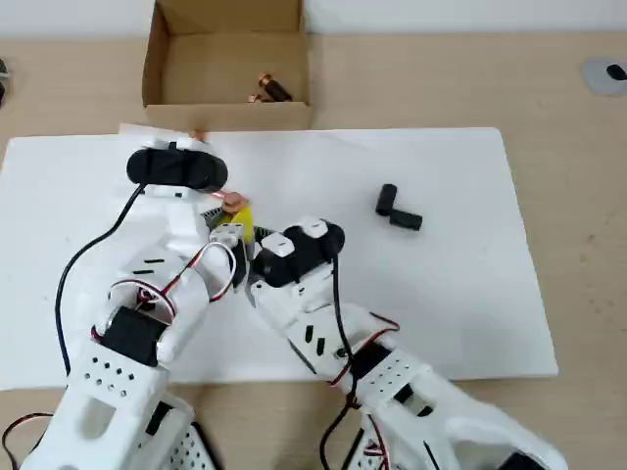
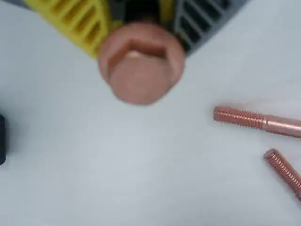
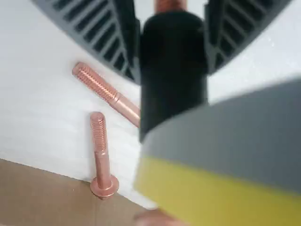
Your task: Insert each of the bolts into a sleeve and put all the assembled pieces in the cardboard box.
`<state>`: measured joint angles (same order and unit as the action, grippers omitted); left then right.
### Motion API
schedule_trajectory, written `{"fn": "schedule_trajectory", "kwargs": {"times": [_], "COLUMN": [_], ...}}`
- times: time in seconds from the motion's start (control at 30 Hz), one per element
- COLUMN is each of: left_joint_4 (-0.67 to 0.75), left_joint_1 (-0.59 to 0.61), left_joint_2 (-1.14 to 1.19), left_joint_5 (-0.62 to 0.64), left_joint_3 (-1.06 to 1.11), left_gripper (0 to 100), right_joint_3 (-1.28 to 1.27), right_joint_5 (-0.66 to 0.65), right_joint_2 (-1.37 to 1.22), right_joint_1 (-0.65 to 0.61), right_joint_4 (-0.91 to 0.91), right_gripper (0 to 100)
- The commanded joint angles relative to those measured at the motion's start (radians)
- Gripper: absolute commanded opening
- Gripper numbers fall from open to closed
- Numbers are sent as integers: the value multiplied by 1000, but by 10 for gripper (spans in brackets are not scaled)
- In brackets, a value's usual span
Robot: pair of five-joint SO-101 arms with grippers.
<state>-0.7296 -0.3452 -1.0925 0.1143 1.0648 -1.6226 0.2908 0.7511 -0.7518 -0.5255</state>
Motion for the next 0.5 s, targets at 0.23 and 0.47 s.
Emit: {"fn": "schedule_trajectory", "kwargs": {"times": [0.23, 0.47], "left_joint_4": [-78, -144], "left_joint_1": [-34, -28], "left_joint_2": [-12, -13], "left_joint_5": [8, 11], "left_joint_3": [-44, -94], "left_gripper": [109, 147], "right_joint_3": [7, 7], "right_joint_5": [-23, -25], "right_joint_2": [25, 25], "right_joint_1": [2, 2], "right_joint_4": [-5, -5], "right_gripper": [10, 10]}}
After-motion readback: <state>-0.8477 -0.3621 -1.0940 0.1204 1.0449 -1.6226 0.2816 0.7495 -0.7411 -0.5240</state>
